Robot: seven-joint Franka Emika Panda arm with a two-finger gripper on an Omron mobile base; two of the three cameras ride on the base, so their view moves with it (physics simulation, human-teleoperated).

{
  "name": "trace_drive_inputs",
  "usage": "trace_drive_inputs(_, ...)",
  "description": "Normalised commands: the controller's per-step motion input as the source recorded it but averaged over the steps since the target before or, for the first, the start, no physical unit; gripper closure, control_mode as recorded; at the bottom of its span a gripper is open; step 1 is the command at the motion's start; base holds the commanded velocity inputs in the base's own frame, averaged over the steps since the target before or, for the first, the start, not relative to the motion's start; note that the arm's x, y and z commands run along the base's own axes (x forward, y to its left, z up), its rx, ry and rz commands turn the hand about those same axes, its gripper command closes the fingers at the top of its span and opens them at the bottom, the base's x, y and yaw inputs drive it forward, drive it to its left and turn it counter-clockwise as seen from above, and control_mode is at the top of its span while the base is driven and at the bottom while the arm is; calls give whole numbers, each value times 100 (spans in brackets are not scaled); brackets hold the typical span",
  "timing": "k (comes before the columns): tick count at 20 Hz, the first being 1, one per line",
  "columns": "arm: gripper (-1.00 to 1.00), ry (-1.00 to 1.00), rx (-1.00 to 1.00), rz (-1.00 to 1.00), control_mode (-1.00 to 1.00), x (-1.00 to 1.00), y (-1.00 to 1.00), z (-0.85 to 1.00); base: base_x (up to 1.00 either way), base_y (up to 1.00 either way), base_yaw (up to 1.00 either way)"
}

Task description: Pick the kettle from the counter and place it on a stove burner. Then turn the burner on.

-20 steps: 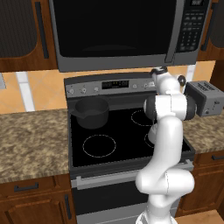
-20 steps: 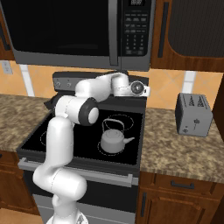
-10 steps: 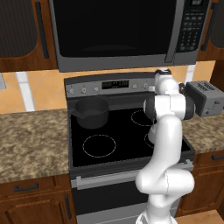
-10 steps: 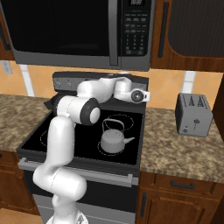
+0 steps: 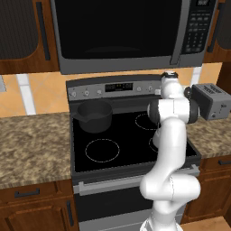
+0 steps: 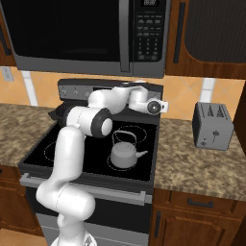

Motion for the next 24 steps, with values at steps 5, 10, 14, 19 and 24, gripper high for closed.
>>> trace_drive_inputs(5, -100, 0, 0, 0, -100, 15, -8, 0, 0, 0, 0)
trace_drive_inputs(10, -100, 0, 0, 1, -100, 13, -6, 0, 0, 0, 0)
trace_drive_inputs(14, -100, 0, 0, 1, -100, 16, -4, 0, 0, 0, 0)
trace_drive_inputs(19, -100, 0, 0, 0, -100, 19, -2, 0, 0, 0, 0)
trace_drive_inputs(24, -100, 0, 0, 0, -100, 11, -2, 0, 0, 0, 0)
